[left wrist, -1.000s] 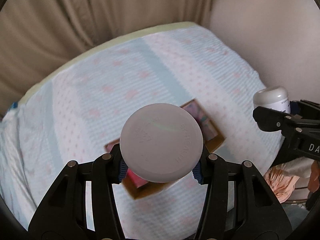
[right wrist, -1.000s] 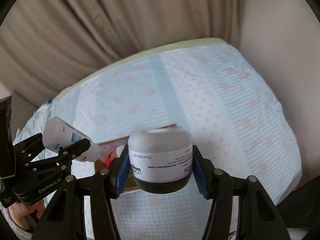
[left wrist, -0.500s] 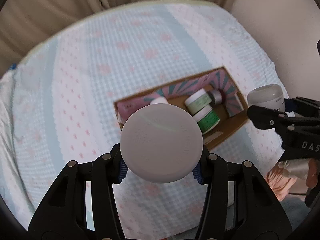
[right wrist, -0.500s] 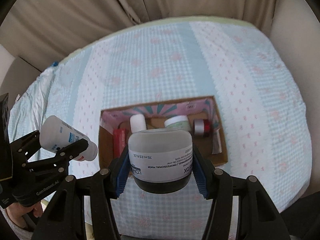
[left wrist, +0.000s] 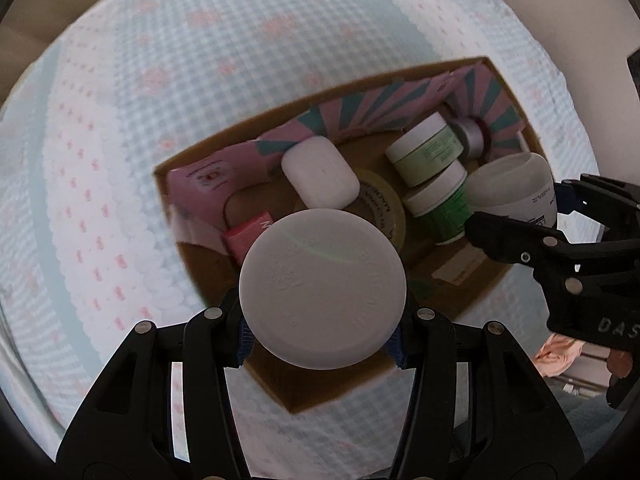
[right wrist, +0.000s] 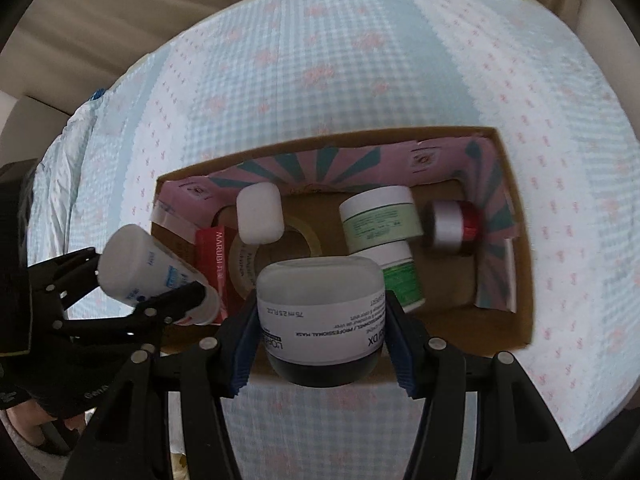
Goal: Organize rigid objects
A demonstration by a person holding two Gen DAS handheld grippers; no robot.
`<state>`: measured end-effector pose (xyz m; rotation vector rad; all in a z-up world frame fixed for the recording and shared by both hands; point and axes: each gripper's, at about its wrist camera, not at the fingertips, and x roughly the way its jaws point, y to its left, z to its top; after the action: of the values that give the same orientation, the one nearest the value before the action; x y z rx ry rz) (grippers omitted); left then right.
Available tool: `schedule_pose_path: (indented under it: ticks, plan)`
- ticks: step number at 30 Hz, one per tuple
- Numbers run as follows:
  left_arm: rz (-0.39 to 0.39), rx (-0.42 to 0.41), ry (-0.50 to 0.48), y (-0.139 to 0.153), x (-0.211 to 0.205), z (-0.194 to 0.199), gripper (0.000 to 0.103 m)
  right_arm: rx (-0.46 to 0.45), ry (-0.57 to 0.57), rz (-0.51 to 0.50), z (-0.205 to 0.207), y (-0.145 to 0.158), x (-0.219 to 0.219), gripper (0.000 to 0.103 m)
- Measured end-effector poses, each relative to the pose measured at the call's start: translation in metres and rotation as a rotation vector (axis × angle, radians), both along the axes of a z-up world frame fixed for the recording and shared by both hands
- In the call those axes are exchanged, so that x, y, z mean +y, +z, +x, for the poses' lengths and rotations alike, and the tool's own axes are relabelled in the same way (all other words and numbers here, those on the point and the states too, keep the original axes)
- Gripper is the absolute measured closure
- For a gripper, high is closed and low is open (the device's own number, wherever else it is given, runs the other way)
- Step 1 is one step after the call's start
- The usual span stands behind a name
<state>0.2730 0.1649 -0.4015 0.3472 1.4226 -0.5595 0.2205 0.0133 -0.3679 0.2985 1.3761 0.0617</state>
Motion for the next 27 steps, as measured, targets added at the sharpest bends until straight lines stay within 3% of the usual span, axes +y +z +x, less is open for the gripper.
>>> schedule_pose_path:
  ticks: [3, 4, 5, 6, 7, 9, 11, 17, 27]
  plan:
    - [-0.001, 0.012, -0.047, -0.008, -0.009, 0.001, 0.056, 0.013, 0.023, 0.052, 0.007, -0.01, 0.002, 0.05]
    - [0.012, -0.002, -0.063, -0.008, -0.012, -0.001, 0.05, 0.019, 0.029, 0.063, 0.008, -0.013, 0.002, 0.05]
    - [0.026, -0.023, -0.077, -0.007, -0.015, -0.003, 0.019, 0.024, 0.034, 0.068, 0.01, -0.016, 0.002, 0.05]
    - [0.034, -0.039, -0.084, -0.005, -0.016, -0.004, 0.0, 0.032, 0.034, 0.069, 0.012, -0.019, 0.003, 0.046]
    - [0.029, -0.057, -0.085, -0.002, -0.015, -0.006, 0.0, 0.028, 0.023, 0.068, 0.013, -0.02, 0.001, 0.04]
    - [0.011, -0.058, -0.073, 0.001, -0.012, -0.008, 0.0, -0.001, -0.003, 0.061, 0.014, -0.016, -0.004, 0.008]
    - [0.004, -0.062, -0.05, 0.001, -0.007, -0.009, 0.0, -0.031, -0.024, 0.054, 0.014, -0.01, -0.01, 0.001]
    - [0.009, -0.052, 0.01, -0.001, 0.0, -0.013, 0.0, -0.029, 0.004, -0.022, 0.012, -0.006, -0.016, 0.001]
    - [0.03, -0.078, 0.119, 0.016, 0.001, -0.039, 0.0, -0.048, 0.034, 0.01, -0.006, 0.007, -0.026, 0.001]
